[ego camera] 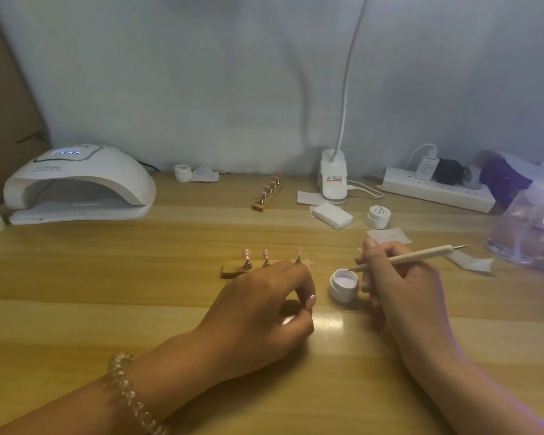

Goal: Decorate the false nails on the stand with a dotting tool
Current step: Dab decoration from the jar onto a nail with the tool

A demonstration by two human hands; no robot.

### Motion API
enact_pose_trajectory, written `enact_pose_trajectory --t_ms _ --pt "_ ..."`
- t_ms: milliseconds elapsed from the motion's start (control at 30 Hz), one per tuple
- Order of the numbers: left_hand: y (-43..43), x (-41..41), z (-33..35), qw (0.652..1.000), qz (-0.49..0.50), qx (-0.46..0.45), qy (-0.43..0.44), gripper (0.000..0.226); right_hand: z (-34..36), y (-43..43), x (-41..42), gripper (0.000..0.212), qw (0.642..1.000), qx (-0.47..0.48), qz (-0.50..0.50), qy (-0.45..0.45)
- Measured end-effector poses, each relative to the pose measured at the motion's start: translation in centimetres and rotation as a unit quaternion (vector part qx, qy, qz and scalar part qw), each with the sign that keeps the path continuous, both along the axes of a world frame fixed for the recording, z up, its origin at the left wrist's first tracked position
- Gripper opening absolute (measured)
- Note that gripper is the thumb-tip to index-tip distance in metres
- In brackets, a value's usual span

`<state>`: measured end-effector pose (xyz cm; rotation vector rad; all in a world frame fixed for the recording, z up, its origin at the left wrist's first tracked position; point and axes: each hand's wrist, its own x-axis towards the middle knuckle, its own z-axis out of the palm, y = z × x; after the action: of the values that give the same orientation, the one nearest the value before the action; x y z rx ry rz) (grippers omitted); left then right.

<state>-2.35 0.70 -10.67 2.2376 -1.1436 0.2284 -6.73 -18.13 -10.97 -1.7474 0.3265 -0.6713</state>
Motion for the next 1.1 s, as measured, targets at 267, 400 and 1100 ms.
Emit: enact_pose_trajectory --t_ms 267,400,1100 --pt "0.2 0.7 -0.2 1.0 -0.013 -0.013 0.024 0.009 -0.4 0.1 0.1 0.033 0.997 -0.074 -0.009 0.025" --pt "0.4 1.2 0.0 0.998 -0.04 -0.008 0.05 0.006 -0.4 0.0 0.0 0.034 0.995 -0.091 -0.011 0.031" --pt "0.9 1.9 0.2 0.992 -0.018 -0.004 0.126 0.003 1.6 1.6 -1.4 0.019 0.992 0.037 0.006 -0.12"
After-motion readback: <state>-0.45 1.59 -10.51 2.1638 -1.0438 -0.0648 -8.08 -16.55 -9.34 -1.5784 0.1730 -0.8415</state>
